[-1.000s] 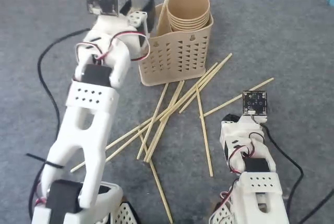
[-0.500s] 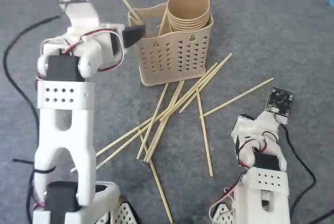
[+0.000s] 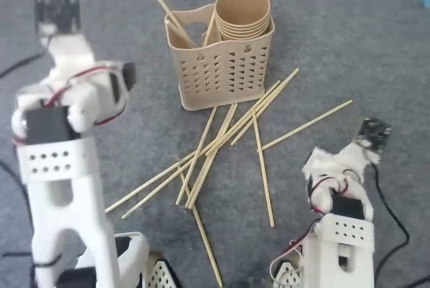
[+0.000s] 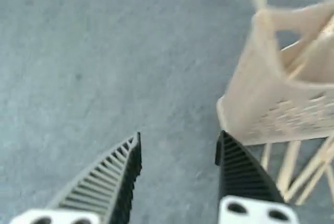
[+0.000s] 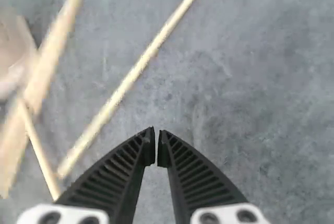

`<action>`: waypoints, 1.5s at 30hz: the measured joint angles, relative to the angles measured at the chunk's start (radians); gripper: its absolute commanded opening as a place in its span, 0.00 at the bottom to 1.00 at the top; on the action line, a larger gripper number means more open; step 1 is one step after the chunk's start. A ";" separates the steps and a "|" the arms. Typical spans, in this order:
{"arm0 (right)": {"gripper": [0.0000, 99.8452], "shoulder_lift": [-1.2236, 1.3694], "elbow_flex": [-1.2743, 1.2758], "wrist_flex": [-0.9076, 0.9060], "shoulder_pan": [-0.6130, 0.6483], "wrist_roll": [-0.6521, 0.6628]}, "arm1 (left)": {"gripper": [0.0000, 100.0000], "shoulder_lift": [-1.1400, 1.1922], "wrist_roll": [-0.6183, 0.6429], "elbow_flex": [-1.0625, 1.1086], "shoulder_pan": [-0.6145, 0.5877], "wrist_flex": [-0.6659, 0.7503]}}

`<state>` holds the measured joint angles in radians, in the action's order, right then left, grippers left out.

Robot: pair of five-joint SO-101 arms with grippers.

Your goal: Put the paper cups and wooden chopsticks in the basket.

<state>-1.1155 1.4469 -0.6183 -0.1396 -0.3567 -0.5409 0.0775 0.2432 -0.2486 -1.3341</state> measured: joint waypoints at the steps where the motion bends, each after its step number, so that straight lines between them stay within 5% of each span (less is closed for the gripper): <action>1: 0.03 0.000 -0.026 -0.023 -0.002 -0.012 | 0.22 -0.018 -0.005 0.075 -0.023 0.037; 9: 0.03 0.172 -0.302 -0.186 0.060 -0.034 | 0.22 -0.078 -0.048 0.783 -0.140 0.600; 13: 0.03 0.341 -0.436 -0.189 0.066 -0.034 | 0.22 -0.078 -0.072 0.937 -0.144 0.733; 23: 0.15 0.927 -0.836 -0.192 0.063 -0.180 | 0.22 -0.080 -0.084 0.957 -0.157 0.772; 34: 0.10 1.574 -1.384 -0.281 0.012 -0.241 | 0.22 -0.080 -0.117 0.961 -0.167 0.806; 45: 0.01 1.883 -1.875 -0.643 -0.020 -0.241 | 0.22 -0.080 -0.120 0.961 -0.167 0.806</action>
<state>0.7672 -0.4281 -1.2612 -0.1596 -0.5976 -0.6206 -0.0422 1.2037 -0.4158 -0.5286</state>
